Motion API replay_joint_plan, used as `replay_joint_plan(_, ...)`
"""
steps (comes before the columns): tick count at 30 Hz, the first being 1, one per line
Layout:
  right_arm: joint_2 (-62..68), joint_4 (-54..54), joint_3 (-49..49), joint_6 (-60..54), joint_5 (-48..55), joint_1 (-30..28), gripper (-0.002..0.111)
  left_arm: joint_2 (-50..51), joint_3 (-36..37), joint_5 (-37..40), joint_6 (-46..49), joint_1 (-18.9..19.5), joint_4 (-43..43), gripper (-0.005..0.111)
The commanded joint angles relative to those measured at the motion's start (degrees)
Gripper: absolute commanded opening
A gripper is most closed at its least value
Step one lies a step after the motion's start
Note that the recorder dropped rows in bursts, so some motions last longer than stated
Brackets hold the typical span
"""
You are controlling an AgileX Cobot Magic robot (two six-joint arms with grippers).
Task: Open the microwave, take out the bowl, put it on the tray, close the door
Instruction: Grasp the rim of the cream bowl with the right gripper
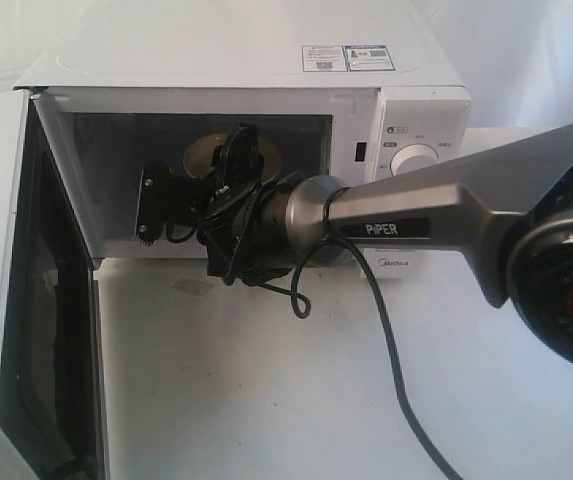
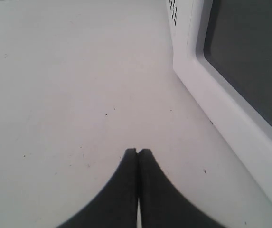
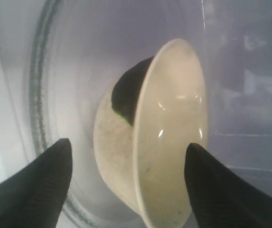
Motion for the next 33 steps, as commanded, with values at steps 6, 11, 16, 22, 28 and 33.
replay_joint_plan(6, 0.1, 0.0, -0.5, 0.7, 0.0, -0.3, 0.056, -0.3, 0.2, 0.0, -0.1, 0.0, -0.5, 0.000)
replay_joint_plan(11, 0.1, 0.6, -0.5, 0.7, -1.0, -0.3, 0.056, -0.3, 0.2, 0.0, -0.1, 0.0, -0.5, 0.000)
replay_joint_plan(16, 0.2, 0.7, -0.5, 0.7, -2.1, -0.3, 0.056, -0.3, 0.2, 0.0, -0.1, 0.0, -0.5, 0.000)
replay_joint_plan(22, 0.2, 0.8, -0.5, 0.7, -2.0, -0.3, 0.050, -0.3, 0.2, 0.0, -0.1, 0.0, -0.5, 0.000)
replay_joint_plan(28, 0.2, 2.3, -0.5, 0.7, -1.9, -0.3, 0.034, -0.3, 0.2, 0.0, -0.1, 0.0, -0.5, 0.000)
replay_joint_plan(33, 0.2, 2.3, -0.5, 0.7, -1.9, -0.3, 0.029, -0.3, 0.2, 0.0, -0.1, 0.0, -0.5, 0.000)
